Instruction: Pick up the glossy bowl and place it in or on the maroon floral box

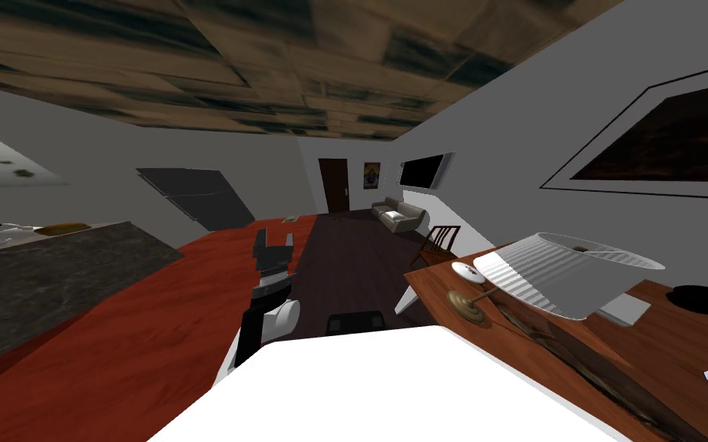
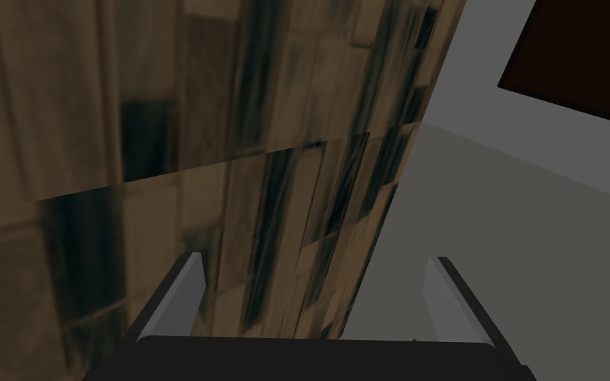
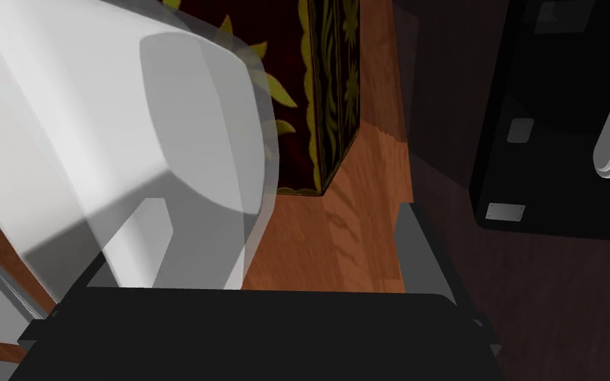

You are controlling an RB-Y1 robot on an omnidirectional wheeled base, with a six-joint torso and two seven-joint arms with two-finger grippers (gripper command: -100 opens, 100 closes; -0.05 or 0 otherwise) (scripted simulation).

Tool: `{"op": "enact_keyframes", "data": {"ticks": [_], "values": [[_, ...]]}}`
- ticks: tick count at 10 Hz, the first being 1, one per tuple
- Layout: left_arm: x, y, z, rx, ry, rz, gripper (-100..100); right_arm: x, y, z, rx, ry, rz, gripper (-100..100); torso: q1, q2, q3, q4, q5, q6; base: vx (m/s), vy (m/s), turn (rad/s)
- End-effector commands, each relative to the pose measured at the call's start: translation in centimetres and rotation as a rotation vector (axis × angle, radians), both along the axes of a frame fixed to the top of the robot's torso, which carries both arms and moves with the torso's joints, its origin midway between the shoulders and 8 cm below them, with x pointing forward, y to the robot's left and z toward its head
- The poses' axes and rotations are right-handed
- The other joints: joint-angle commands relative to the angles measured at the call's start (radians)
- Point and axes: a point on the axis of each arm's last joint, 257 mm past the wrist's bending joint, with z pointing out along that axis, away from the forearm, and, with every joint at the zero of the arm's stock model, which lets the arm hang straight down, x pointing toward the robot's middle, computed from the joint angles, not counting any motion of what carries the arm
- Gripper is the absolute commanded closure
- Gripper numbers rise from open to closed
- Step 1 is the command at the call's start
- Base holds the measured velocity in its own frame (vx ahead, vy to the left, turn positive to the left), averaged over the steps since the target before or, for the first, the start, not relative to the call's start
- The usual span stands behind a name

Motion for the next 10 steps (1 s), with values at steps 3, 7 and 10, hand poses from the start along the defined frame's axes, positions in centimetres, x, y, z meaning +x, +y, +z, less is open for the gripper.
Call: {"op": "enact_keyframes", "data": {"ticks": [3,7,10], "values": [[0.0,0.0,0.0,0.0,0.0,0.0,0,0.4,0.1,-1.6,0.058,-0.024,-0.054,-100,0.0,0.001,0.001,0.001,-0.001,-0.002,-0.002,0.069,0.203],[0.0,0.0,0.0,0.0,0.0,0.0,0,-3.3,-0.1,-0.4,0.033,0.03,-0.12,-100,-0.008,0.002,0.002,0.002,-0.003,-0.001,0.0,-0.002,-0.005],[0.0,0.0,0.0,0.0,0.0,0.0,0,-3.3,-0.1,-0.4,0.033,0.03,-0.12,-100,-0.008,0.002,0.002,0.002,-0.003,-0.001,0.0,0.0,-0.002]]}}
